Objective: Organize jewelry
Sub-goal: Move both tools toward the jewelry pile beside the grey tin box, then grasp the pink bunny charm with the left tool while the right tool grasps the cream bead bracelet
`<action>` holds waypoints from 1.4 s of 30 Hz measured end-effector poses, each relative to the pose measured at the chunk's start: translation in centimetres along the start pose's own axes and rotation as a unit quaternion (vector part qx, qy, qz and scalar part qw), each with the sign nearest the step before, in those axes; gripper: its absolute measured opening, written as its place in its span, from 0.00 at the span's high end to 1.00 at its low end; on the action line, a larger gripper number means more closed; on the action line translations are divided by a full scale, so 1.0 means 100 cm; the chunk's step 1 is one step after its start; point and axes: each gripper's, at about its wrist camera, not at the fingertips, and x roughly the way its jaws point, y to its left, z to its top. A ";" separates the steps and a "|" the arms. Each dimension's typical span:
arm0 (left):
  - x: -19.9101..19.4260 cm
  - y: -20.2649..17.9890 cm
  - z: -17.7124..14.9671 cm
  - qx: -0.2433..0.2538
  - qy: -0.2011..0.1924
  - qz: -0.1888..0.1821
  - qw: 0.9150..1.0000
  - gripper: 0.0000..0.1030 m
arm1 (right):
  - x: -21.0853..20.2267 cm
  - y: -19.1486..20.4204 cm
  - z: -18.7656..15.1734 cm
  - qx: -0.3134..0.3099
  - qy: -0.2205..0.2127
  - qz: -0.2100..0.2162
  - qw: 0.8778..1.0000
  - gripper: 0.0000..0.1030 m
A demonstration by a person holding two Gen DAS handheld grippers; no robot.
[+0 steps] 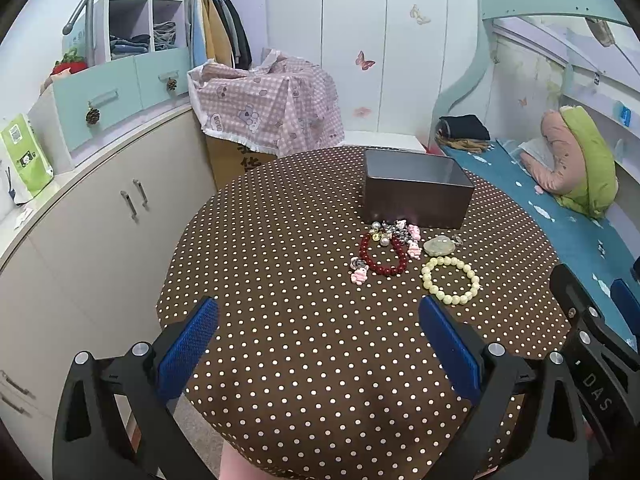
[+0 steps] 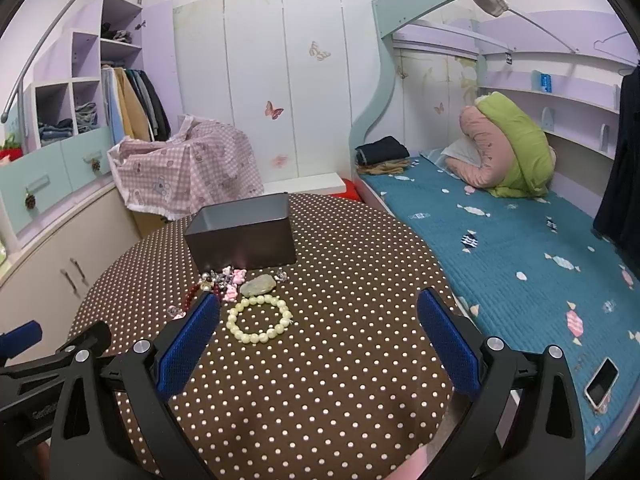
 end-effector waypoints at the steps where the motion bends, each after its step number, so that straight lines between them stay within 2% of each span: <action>1: 0.005 0.001 -0.002 -0.001 0.001 0.000 1.000 0.07 | 0.000 -0.001 0.000 0.000 0.000 0.002 1.000 0.07; 9: 0.031 -0.010 -0.013 -0.003 -0.014 0.012 1.000 0.07 | 0.001 0.001 0.000 -0.002 0.000 0.012 1.000 0.07; 20: 0.066 -0.014 -0.015 -0.007 0.001 -0.019 1.000 0.07 | 0.022 -0.002 0.001 0.001 0.022 0.014 1.000 0.07; 23: 0.080 -0.011 -0.012 -0.007 0.015 -0.042 0.999 0.07 | 0.037 -0.004 0.002 0.005 0.034 0.022 0.999 0.07; 28: 0.110 -0.015 -0.008 0.011 0.043 -0.051 0.998 0.07 | 0.075 -0.006 -0.001 0.005 0.078 0.020 0.997 0.07; 32: 0.140 -0.019 -0.004 0.012 0.088 -0.067 0.994 0.07 | 0.101 -0.009 -0.002 0.013 0.105 0.026 0.994 0.07; 39: 0.177 -0.029 0.002 0.023 0.122 -0.060 0.990 0.08 | 0.137 0.000 -0.007 -0.003 0.142 0.024 0.989 0.07; 41: 0.186 -0.032 0.004 0.033 0.125 -0.038 0.991 0.10 | 0.145 0.004 -0.008 -0.009 0.158 0.038 0.987 0.07; 42: 0.191 -0.034 0.004 0.041 0.127 -0.025 0.991 0.14 | 0.146 0.004 -0.008 -0.008 0.161 0.043 0.986 0.07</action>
